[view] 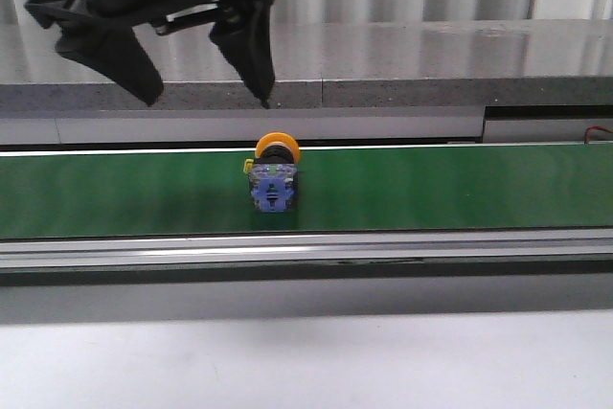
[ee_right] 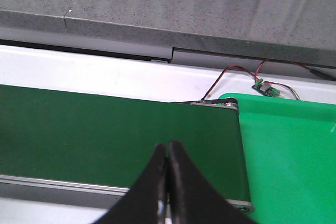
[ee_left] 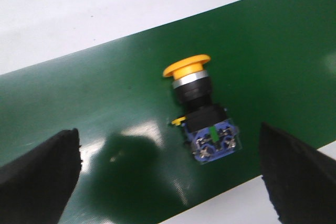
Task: Move button from right to left
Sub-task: 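Lower the left gripper over the button on the belt and grasp it, then lift the button with the left gripper and carry it over the blue tray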
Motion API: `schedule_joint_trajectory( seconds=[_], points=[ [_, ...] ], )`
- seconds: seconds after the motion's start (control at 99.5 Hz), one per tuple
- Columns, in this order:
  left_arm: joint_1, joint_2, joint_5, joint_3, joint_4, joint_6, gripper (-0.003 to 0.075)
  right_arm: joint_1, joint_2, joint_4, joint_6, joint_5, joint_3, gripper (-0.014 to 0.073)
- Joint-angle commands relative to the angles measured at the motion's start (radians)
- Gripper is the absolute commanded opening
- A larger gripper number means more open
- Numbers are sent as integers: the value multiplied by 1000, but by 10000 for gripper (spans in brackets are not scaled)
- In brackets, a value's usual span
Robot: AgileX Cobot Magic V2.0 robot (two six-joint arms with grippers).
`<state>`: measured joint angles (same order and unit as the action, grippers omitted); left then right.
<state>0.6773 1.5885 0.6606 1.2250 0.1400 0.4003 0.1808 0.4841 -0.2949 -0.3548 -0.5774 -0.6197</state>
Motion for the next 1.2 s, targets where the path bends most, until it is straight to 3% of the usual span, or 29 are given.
schedule_joint_trajectory(
  seconds=[0.0, 0.563, 0.683, 0.804, 0.904, 1.185],
  points=[
    [14, -7, -54, 52, 16, 13, 638, -2, 0, -2, -7, 66, -28, -68],
    [14, 129, -42, 54, 32, 17, 619, -2, 0, -2, -7, 66, -28, -68],
    [14, 133, -12, 54, 32, 17, 473, -2, 0, -2, -7, 66, -28, -68],
    [14, 133, 12, 54, 45, 17, 178, -2, 0, -2, -7, 66, -28, -68],
    [14, 133, 14, 54, 63, 17, -20, -2, 0, -2, -7, 66, -28, -68],
    [-22, -12, 128, 40, 139, -5, -20, -2, 0, -2, -7, 66, -28, -68]
  ],
)
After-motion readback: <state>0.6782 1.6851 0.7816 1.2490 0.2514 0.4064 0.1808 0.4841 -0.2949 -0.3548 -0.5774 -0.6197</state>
